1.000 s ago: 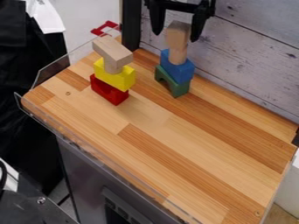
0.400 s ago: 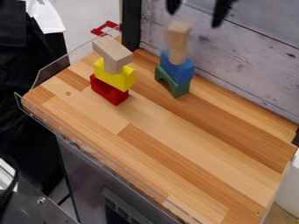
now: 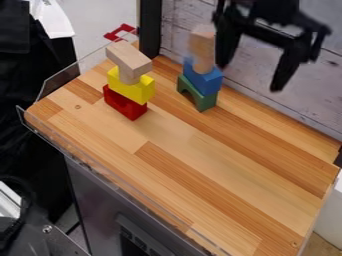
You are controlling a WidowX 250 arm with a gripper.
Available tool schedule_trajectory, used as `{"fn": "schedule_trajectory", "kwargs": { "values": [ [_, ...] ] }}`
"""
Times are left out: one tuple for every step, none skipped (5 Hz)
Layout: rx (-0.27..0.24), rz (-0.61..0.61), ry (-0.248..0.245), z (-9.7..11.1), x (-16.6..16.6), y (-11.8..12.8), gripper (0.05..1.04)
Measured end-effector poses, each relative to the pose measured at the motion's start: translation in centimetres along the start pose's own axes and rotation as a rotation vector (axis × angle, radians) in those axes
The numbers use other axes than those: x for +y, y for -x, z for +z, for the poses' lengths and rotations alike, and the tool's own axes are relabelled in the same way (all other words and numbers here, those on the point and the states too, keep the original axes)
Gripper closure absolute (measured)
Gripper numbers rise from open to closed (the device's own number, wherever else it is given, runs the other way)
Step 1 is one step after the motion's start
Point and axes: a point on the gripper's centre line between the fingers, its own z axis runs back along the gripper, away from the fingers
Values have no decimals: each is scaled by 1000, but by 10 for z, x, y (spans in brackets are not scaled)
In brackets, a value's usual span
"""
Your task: Put the square on top of the cyliner
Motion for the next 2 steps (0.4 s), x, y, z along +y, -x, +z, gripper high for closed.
{"fn": "schedule_trajectory", "kwargs": {
  "values": [
    [-26,35,13,-4,-1,-3,83],
    [-46,74,5,-2,8,-4,83]
  ]
}}
